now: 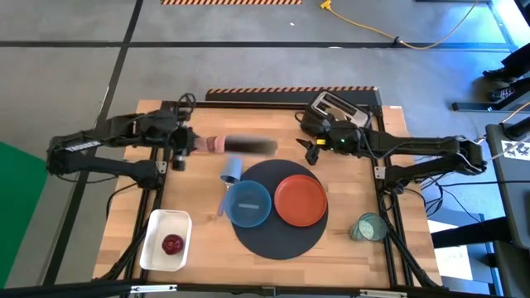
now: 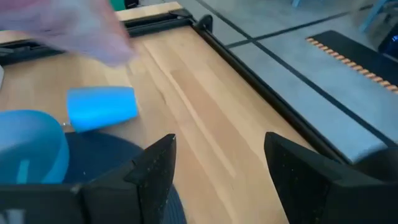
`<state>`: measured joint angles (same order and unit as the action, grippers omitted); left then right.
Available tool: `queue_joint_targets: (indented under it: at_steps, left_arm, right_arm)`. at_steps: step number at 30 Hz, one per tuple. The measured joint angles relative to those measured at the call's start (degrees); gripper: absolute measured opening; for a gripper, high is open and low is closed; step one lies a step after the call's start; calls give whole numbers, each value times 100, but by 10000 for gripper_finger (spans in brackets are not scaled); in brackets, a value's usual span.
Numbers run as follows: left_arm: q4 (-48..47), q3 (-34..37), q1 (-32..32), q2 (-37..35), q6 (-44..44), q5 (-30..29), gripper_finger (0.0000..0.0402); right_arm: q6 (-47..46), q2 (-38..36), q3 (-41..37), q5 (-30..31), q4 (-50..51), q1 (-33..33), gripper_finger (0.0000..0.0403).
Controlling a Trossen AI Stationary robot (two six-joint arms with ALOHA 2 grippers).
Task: Arrange a breakfast setting
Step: Pour the cereal from the cereal box into the blue bowl
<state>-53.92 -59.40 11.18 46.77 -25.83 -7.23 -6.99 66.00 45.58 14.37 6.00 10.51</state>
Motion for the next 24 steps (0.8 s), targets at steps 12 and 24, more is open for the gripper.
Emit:
queue_joint_targets:
  at_steps: [12,24]
  left_arm:
    - [-1444,-537,-765,8,475,-854,92]
    - [-1293,-542,-762,93,624,-716,92]
  right_arm:
    - [-34,-319,-509,-216,-637,-1,236]
    - [0,-317,-507,-641,-770,-3,236]
